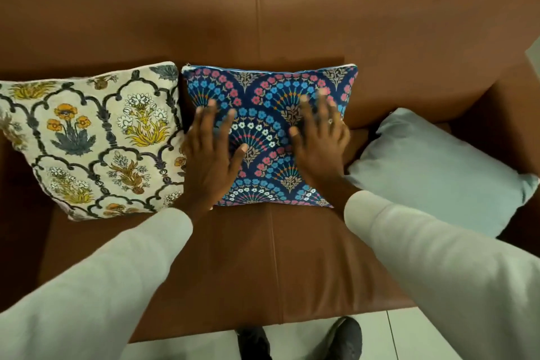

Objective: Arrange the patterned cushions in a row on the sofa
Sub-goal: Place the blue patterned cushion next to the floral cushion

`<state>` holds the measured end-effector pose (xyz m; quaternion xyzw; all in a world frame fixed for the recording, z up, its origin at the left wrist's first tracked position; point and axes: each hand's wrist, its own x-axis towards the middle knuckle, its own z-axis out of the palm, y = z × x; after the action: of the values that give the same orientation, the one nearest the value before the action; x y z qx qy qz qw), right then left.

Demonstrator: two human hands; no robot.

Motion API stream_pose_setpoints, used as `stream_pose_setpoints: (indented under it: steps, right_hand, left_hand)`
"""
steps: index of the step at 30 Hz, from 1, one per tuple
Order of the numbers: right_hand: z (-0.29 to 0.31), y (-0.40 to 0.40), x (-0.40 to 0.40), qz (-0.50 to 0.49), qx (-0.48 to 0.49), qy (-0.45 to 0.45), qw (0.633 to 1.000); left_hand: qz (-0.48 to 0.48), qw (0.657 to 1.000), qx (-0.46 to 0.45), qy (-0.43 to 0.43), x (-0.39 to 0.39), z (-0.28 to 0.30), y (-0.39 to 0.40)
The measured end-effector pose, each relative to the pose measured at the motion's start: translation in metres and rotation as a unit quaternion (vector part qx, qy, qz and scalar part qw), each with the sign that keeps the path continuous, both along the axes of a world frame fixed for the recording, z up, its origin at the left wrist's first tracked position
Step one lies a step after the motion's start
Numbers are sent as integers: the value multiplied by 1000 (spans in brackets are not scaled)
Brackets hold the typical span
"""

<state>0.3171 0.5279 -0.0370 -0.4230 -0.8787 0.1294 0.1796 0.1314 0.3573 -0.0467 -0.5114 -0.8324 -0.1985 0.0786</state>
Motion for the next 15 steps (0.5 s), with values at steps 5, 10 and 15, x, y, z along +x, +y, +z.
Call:
stream_pose_setpoints:
  steps: [5,10,15]
  right_hand:
    - [-30,-11,-20,99,18,-101,990]
    - [-40,19,13,-5,-158,-68,985]
    - [-49,42,86,-57,-285,-39,956]
  left_hand:
    - [-39,993,-109,33,-17,-8,34]
    - [94,985,-81,-118,3,-20,38]
    - [200,975,32,-88,67,-6,67]
